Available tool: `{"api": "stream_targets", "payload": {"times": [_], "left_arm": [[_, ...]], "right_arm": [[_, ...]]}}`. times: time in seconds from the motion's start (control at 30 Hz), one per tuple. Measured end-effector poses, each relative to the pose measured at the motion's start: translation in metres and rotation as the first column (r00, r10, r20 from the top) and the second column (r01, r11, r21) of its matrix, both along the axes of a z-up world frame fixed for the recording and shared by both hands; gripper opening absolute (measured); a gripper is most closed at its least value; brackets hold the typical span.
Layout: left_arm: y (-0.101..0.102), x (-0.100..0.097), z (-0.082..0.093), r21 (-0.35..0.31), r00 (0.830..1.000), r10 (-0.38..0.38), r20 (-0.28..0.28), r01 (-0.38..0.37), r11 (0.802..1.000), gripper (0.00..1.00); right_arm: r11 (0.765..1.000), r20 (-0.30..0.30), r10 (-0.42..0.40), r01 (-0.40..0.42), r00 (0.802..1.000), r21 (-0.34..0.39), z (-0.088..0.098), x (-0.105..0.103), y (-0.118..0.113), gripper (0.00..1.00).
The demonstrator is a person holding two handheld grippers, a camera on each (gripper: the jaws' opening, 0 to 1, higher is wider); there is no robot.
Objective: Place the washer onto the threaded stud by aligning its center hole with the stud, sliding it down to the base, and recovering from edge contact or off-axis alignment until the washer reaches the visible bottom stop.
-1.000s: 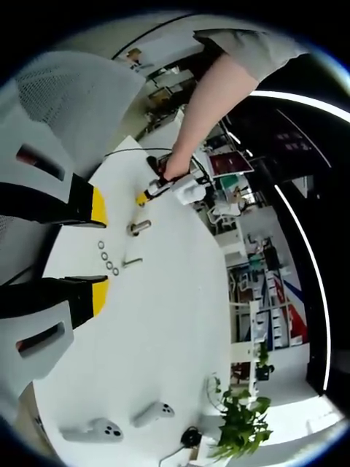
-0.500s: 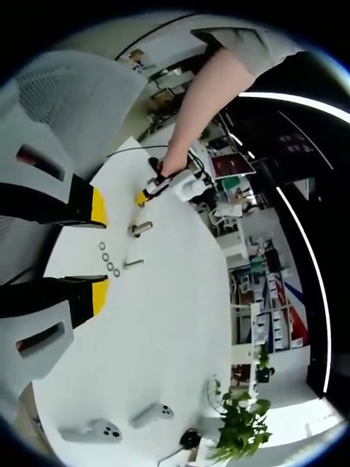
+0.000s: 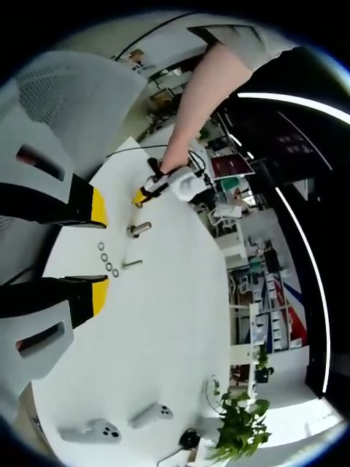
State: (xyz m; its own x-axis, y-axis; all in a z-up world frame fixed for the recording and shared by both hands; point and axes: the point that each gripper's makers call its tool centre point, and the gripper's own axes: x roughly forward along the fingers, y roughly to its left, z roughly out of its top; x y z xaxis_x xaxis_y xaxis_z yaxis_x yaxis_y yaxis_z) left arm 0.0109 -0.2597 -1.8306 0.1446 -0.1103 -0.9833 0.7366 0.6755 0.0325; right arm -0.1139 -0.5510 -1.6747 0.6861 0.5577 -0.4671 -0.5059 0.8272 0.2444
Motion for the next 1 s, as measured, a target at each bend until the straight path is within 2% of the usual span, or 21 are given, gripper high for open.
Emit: {"api": "stream_targets", "payload": {"times": [0.13,0.23,0.3,0.53,0.67,1.0], "left_arm": [[-0.015,0.001,0.016,-0.027,1.0,-0.027,0.013,0.027,0.999,0.19],[-0.03,0.005,0.029,-0.035,0.995,-0.097,0.039,0.099,0.994,0.19],[-0.038,0.005,0.037,-0.044,0.992,-0.118,0.051,0.12,0.992,0.19],[-0.056,0.009,0.059,-0.084,0.987,-0.132,0.086,0.139,0.987,0.19],[-0.065,0.007,0.064,-0.089,0.984,-0.151,0.089,0.159,0.983,0.19],[-0.086,0.008,0.055,-0.089,0.98,-0.185,0.077,0.192,0.977,0.19]], "right_arm": [[1.0,0.001,0.003,-0.003,1.0,0.0,0.0,0.0,0.001,0.28],[1.0,-0.002,0.004,-0.004,1.0,-0.004,-0.001,-0.001,0.001,0.28],[1.0,-0.003,0.005,-0.005,1.0,-0.005,-0.001,-0.001,0.001,0.28],[1.0,-0.003,0.01,-0.01,1.0,-0.007,-0.001,-0.001,0.002,0.28],[1.0,-0.001,0.012,-0.012,1.0,-0.007,0.0,-0.001,0.002,0.28],[1.0,0.003,0.001,-0.001,1.0,-0.005,0.0,-0.001,0.0,0.28]]}}
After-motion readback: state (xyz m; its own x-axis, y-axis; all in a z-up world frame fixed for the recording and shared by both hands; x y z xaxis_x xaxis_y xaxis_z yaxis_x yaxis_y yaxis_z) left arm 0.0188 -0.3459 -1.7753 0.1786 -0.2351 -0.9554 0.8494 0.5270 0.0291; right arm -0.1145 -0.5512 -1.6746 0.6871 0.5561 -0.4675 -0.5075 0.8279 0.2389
